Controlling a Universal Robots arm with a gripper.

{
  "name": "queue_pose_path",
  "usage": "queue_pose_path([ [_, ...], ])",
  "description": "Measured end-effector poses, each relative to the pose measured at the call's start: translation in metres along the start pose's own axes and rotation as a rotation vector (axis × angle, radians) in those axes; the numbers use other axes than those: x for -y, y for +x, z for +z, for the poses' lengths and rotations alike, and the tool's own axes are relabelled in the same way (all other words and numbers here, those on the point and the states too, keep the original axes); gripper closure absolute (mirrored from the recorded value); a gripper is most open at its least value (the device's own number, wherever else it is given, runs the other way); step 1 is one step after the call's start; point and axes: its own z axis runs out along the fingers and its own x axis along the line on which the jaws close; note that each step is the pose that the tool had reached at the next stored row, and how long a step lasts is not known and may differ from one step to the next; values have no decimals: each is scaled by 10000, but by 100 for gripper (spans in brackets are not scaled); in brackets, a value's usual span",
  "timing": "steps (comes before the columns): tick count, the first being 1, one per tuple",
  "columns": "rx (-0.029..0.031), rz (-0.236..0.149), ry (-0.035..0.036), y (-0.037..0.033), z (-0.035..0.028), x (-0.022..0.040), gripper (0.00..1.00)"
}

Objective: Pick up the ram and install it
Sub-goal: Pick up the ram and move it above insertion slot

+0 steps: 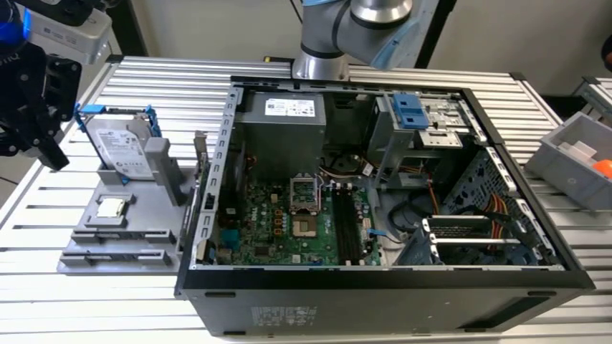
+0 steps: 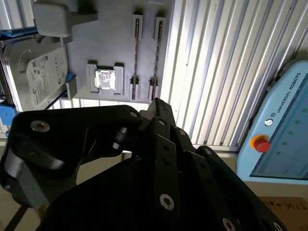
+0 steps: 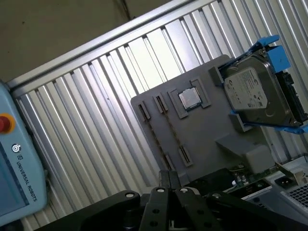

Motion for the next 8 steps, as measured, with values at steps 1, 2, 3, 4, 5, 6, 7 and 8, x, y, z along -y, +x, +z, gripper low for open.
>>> queue_pose_path([
  [1, 0, -3, 0, 0, 0, 0, 100],
  [2, 1, -5, 0, 0, 1, 0, 100],
  [3, 0, -9, 0, -1, 1, 0, 100],
  [4, 1, -12, 0, -1, 1, 0, 100],
  [5, 0, -14, 0, -1, 1, -1, 100],
  [6, 0, -18, 0, -2, 2, -1, 100],
  [7, 0, -24, 0, -2, 2, -1, 100],
  [8, 0, -29, 0, -3, 3, -2, 100],
])
